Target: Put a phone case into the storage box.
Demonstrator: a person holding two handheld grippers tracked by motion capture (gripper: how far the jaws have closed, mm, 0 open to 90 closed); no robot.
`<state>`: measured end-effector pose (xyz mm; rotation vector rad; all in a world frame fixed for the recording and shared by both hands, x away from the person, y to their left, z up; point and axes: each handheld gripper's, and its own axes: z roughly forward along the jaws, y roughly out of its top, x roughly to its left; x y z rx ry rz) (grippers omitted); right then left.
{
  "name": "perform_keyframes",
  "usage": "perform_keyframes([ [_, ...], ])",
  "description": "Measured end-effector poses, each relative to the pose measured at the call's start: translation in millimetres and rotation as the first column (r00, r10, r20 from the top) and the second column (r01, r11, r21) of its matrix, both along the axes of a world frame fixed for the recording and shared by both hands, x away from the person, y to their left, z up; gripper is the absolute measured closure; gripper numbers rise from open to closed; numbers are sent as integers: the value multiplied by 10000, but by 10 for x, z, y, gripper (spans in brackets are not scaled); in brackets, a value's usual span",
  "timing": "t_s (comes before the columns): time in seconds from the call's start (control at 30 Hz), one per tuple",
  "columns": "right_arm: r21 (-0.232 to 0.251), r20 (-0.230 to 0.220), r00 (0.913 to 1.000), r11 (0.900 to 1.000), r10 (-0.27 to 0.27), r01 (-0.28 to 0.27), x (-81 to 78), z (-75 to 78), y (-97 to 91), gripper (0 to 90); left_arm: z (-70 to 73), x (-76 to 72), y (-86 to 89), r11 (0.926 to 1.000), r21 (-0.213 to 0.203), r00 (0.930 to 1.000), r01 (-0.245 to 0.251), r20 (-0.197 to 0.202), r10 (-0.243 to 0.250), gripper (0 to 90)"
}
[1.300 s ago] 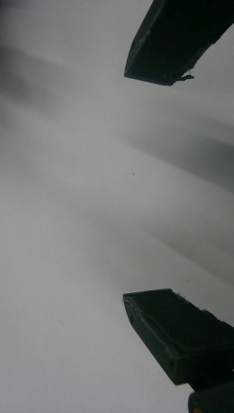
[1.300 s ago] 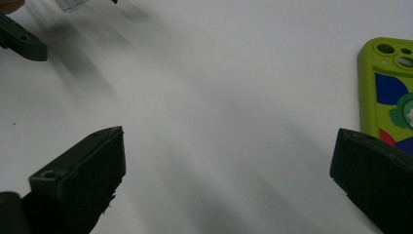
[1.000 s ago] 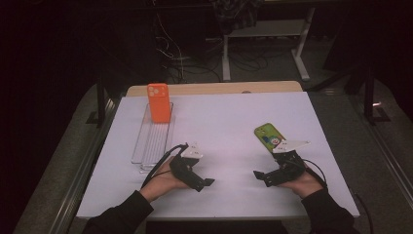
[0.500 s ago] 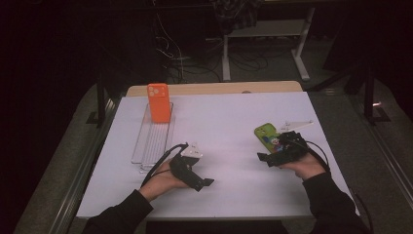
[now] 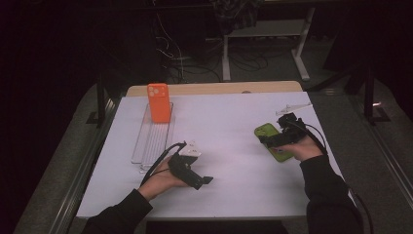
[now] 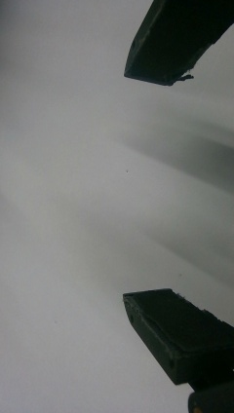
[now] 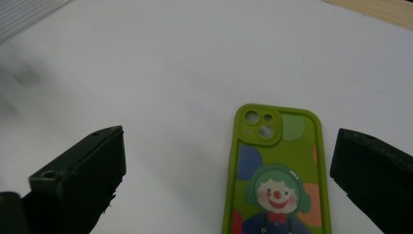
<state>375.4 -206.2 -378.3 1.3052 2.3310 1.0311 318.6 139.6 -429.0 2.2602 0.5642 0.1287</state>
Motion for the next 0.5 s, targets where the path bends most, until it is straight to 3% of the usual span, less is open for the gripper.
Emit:
perform_keyframes([
  [0.2, -90, 94, 9997, 9997, -245, 246, 120, -36, -63, 0, 7, -1, 3, 10000, 20, 10000, 18, 75, -19, 0],
  [0.27, -150, -71, 9990, 9989, -436, 435, 138, -57, -83, 0, 4, -4, -1, 10000, 8, 10000, 19, 74, -19, 0],
  [0.47, -531, 16, 9972, 9958, -752, 752, 182, -114, -173, 0, 6, 3, 5, 10000, 43, 10000, 8, 12, -8, 0],
  [0.5, -513, -7, 9971, 9958, -755, 754, 184, -121, -187, 0, -1, -2, -4, 9999, -127, 9999, -110, -43, 109, 0],
])
